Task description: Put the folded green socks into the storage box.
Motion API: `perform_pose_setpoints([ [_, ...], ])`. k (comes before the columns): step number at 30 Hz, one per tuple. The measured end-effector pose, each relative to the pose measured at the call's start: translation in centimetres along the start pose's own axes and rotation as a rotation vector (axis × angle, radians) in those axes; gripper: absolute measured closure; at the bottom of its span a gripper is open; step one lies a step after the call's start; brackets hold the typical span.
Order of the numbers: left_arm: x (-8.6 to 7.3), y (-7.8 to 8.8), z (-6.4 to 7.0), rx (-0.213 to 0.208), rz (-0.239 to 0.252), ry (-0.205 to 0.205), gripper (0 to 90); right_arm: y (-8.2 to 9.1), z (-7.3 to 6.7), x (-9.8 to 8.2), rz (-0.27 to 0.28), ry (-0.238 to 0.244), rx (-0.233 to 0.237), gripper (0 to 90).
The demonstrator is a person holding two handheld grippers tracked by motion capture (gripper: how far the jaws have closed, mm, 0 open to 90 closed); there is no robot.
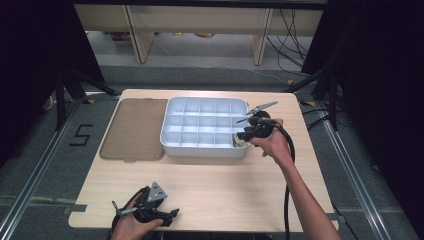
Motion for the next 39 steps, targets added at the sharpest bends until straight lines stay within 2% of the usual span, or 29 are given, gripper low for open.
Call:
perform_pose_setpoints([
  [1,0.0,0.0,-0.1,0.006,0.002,0.001,22.7,0.1,0.0,-0.2,0.01,0.0,0.002,55.8],
  [2,0.1,-0.1,-0.3,0.012,0.01,-0.021,22.6,0.3,-0.1,-0.4,0.02,0.0,0.006,53.6],
  [3,0.1,-0.1,-0.2,0.017,0.01,-0.001,22.6,0.4,-0.1,-0.6,0.039,0.009,0.007,51.7],
  [4,0.1,0.0,-0.2,0.014,0.005,-0.002,22.7,0.5,-0.4,-0.9,0.046,-0.013,0.019,50.0],
  [5,0.0,0.0,-0.2,0.013,0.003,-0.001,22.7,0.5,-0.4,-1.1,0.072,0.0,0.023,48.3],
  [7,0.0,0.0,-0.2,0.006,-0.001,0.002,22.6,0.6,-0.7,-1.4,0.075,-0.017,0.032,46.5],
  [8,0.1,0.0,-0.3,0.011,0.003,-0.016,22.6,0.8,-0.9,-1.9,0.086,-0.013,0.042,44.4],
  [9,0.0,0.1,-0.3,0.012,-0.004,-0.009,22.7,0.8,-1.2,-2.1,0.107,-0.031,0.052,43.1],
  [11,0.1,0.1,-0.4,0.011,0.004,-0.016,22.6,1.3,-1.4,-2.6,0.106,-0.03,0.055,41.5],
  [12,0.1,0.0,-0.4,0.013,0.01,-0.015,22.6,1.3,-1.7,-2.8,0.131,-0.035,0.066,40.9],
  [13,0.2,0.0,-0.4,0.011,0.012,-0.01,22.6,1.6,-2.0,-3.1,0.11,-0.057,0.068,40.1],
  [14,0.2,0.0,-0.4,0.011,0.013,-0.011,22.5,1.6,-2.0,-3.1,0.144,-0.027,0.065,39.8],
  [15,0.2,0.0,-0.4,0.017,0.013,-0.003,22.4,1.9,-2.2,-3.4,0.126,-0.034,0.074,39.6],
  [16,0.2,0.0,-0.4,0.021,0.017,0.005,22.3,2.0,-2.4,-3.4,0.142,-0.04,0.081,38.9],
  [18,0.2,0.0,-0.4,0.017,0.012,0.006,22.3,2.3,-2.8,-3.7,0.139,-0.04,0.086,38.1],
  [19,0.2,0.0,-0.5,0.012,0.013,-0.012,22.3,2.4,-3.2,-3.9,0.14,-0.052,0.1,38.0],
  [23,0.2,0.1,-0.5,0.014,0.013,-0.018,22.1,2.5,-3.7,-4.4,0.154,-0.015,0.101,37.0],
  [26,0.1,0.1,-0.5,0.01,0.0,-0.001,22.0,2.6,-4.3,-4.7,0.176,-0.011,0.126,35.9],
  [27,0.1,0.2,-0.4,0.014,-0.002,0.004,22.0,2.7,-4.7,-4.9,0.166,-0.033,0.127,35.3],
  [28,0.2,0.0,-0.5,0.017,0.015,-0.016,21.9,2.8,-4.6,-5.1,0.166,-0.009,0.118,35.1],
  [29,0.2,0.1,-0.5,0.013,0.011,-0.016,22.0,2.8,-4.8,-5.3,0.168,-0.006,0.121,35.0],
  [30,0.2,0.1,-0.5,0.013,0.012,-0.014,22.0,2.8,-5.1,-5.6,0.164,-0.028,0.126,34.8],
  [31,0.2,-0.1,-0.3,0.02,0.017,0.022,22.0,2.7,-5.2,-5.9,0.174,-0.008,0.139,33.7],
  [32,0.2,-0.1,-0.3,0.02,0.017,0.022,22.0,2.7,-5.2,-5.9,0.174,-0.008,0.139,33.7],
  [33,0.1,0.0,-0.4,0.018,0.011,0.018,22.0,2.8,-5.6,-6.1,0.174,-0.042,0.148,33.4],
  [35,0.1,0.1,-0.5,0.016,0.002,0.002,22.0,2.7,-5.3,-6.6,0.192,-0.002,0.126,32.7],
  [37,0.1,0.1,-0.5,0.018,0.004,-0.002,22.0,2.8,-5.4,-6.8,0.175,-0.014,0.137,32.2],
  [38,0.1,0.1,-0.4,0.017,0.002,0.006,22.0,2.7,-5.8,-6.9,0.181,-0.036,0.152,32.1],
  [39,0.2,-0.1,-0.3,0.02,0.02,0.026,22.0,2.8,-5.5,-7.0,0.183,-0.01,0.147,32.0],
])
Point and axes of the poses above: each handheld gripper's, and its own axes: y roughly backward along the jaws, x roughly out of its top, z roughly to its right, the point moved 7 cm from there along -y, roughly forward along the jaws, and after that the axes turned 10 degrees about x, right-handed, at the moved point
